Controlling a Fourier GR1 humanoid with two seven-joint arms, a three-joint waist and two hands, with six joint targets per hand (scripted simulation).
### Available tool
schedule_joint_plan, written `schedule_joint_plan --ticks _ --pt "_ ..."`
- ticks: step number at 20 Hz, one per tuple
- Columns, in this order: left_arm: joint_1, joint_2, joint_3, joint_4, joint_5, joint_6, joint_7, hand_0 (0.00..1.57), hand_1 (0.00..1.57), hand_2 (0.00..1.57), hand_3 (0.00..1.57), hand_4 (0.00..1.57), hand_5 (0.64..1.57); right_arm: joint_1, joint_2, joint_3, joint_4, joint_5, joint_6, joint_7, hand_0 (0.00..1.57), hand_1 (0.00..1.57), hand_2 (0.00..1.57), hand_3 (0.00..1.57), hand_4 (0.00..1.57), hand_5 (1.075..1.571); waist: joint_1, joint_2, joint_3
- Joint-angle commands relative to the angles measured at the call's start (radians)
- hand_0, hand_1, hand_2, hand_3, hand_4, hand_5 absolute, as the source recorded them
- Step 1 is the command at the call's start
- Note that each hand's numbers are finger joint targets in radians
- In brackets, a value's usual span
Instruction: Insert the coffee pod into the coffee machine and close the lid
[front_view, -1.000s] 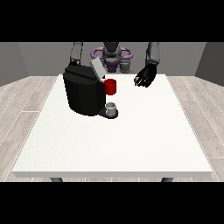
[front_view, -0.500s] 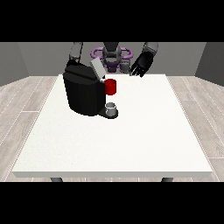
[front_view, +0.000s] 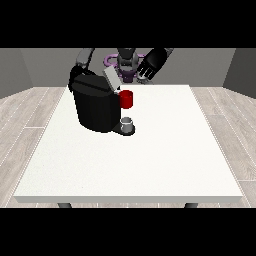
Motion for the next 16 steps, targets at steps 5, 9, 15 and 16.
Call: schedule_joint_plan --ticks 5,9,15,16 --pt "-0.140 0.019 0.023 0.013 -0.011 0.005 0.034 1.17 1.17 1.25 1.27 0.48 1.571 -0.088 -0.009 0.004 -0.035 0.037 -0.035 0.036 0.00 0.00 0.00 0.00 0.04 1.571 -0.042 0.091 0.0000" --pt "-0.185 0.070 0.055 0.051 -0.001 -0.024 0.036 1.25 1.25 1.30 1.25 0.48 1.571 -0.116 -0.008 -0.017 -0.061 0.008 -0.029 0.074 0.00 0.00 0.00 0.00 0.18 1.571 -0.059 0.117 0.0000" --pt "-0.250 0.097 0.069 0.066 -0.013 0.005 0.025 1.26 1.26 1.30 1.24 0.49 1.571 -0.175 -0.047 -0.052 -0.061 -0.005 -0.017 0.026 0.00 0.00 0.00 0.00 0.06 1.571 -0.089 0.215 0.0002" --pt "-0.278 0.111 0.073 0.090 -0.010 -0.032 0.037 1.22 1.22 1.29 1.24 0.49 1.571 -0.209 -0.039 -0.042 -0.071 -0.005 -0.014 0.096 0.00 0.00 0.00 0.00 0.15 1.571 -0.097 0.209 0.0001"
